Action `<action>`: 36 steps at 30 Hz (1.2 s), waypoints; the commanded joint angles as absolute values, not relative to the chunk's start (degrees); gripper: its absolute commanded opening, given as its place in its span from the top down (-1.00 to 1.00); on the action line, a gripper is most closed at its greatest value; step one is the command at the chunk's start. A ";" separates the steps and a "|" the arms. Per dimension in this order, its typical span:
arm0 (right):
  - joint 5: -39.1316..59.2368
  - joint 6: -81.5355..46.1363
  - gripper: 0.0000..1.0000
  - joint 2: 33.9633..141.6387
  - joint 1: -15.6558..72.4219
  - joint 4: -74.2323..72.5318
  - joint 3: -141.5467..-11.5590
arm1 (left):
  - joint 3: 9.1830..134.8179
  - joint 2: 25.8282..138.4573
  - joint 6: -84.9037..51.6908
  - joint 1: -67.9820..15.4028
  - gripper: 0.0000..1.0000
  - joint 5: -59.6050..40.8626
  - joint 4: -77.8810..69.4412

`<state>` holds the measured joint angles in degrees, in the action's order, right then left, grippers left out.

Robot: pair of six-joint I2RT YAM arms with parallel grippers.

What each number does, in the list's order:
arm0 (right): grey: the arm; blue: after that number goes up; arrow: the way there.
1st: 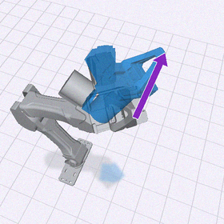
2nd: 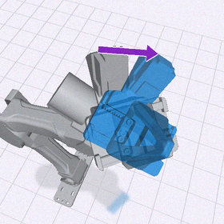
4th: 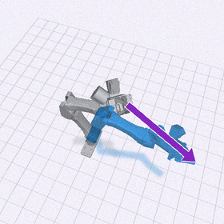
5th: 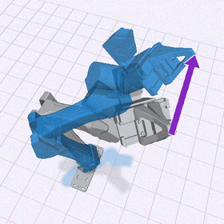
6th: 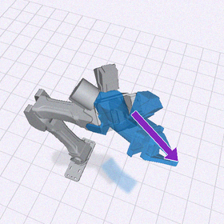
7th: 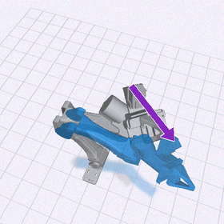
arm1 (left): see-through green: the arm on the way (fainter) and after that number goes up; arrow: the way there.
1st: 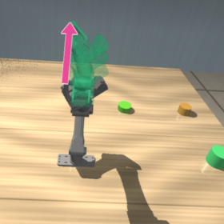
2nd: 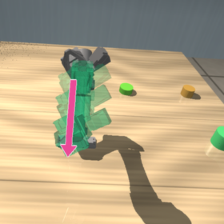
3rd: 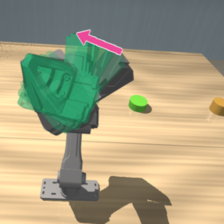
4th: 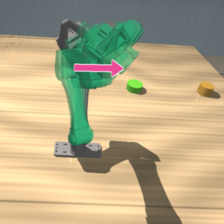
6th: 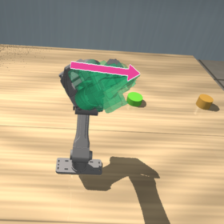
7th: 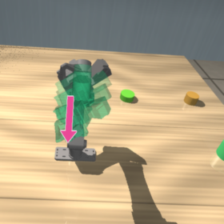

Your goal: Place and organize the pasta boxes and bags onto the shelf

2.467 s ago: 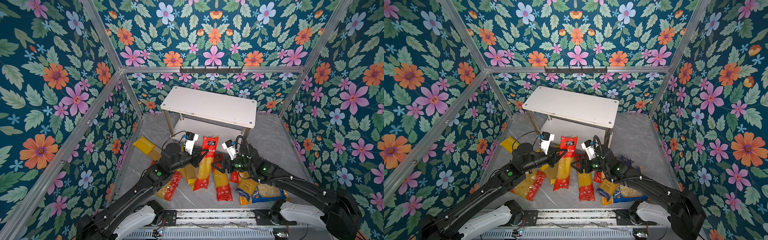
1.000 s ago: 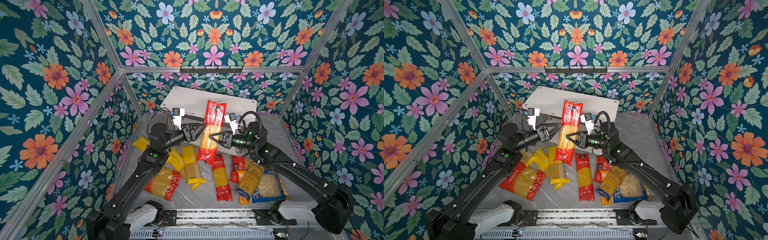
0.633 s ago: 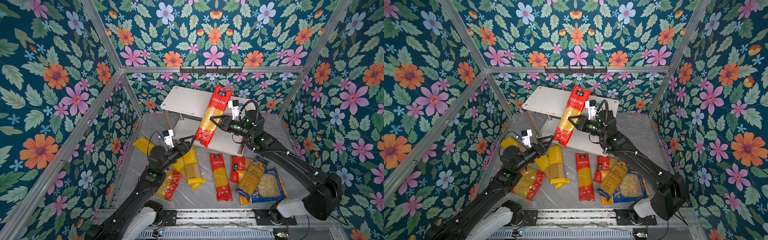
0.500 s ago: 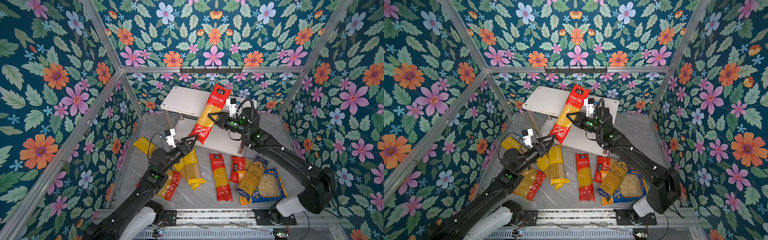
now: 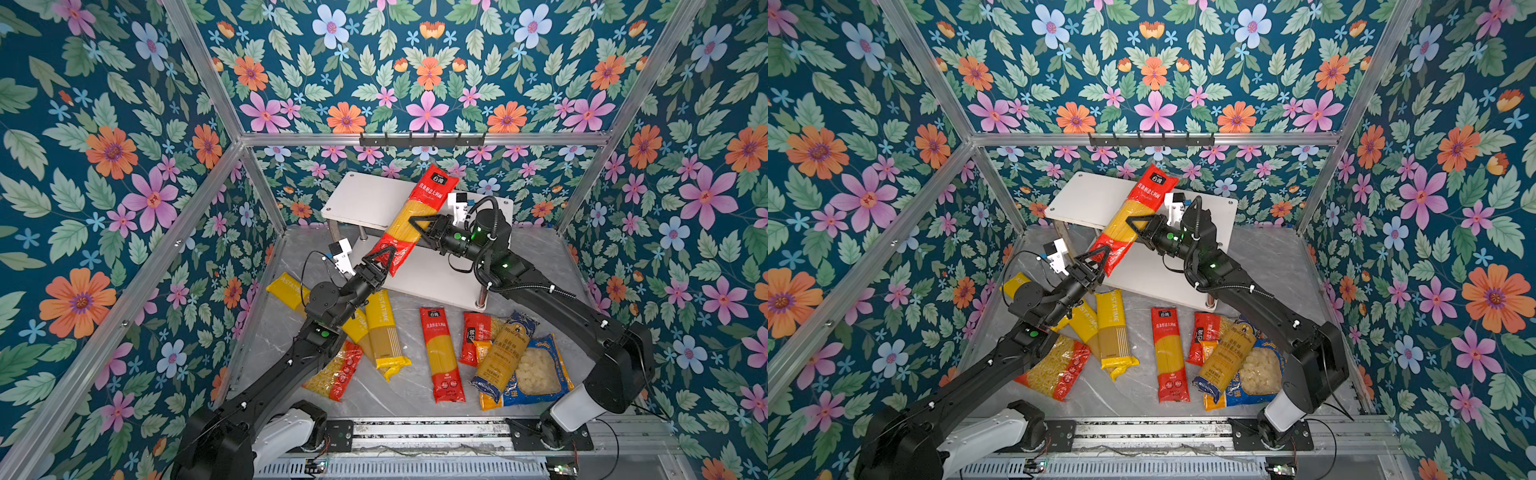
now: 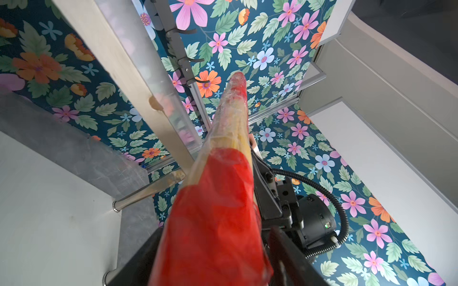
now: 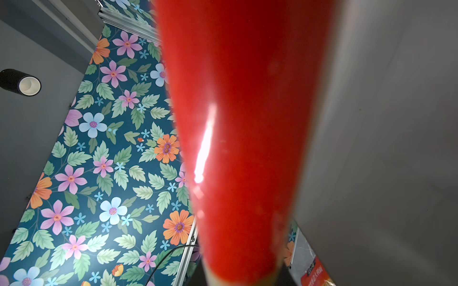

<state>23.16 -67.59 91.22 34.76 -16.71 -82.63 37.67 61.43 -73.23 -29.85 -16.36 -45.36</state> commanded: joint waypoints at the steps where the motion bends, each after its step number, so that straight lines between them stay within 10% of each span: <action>1: 23.73 -69.28 0.62 91.05 34.96 -24.96 -83.50 | 38.66 62.05 -74.00 -29.88 -0.10 -16.71 -49.55; 14: 23.95 -68.65 -0.25 89.63 34.97 -21.35 -82.84 | 43.92 58.05 -71.76 -28.67 1.00 -11.25 -36.70; 36: 17.75 -55.71 -0.45 74.42 40.14 -13.16 -66.56 | 61.09 65.75 -81.71 -3.60 1.00 -20.57 -17.32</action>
<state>20.23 -58.98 75.40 39.05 -14.20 -67.88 61.12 65.39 -79.07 -3.90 -21.17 -10.13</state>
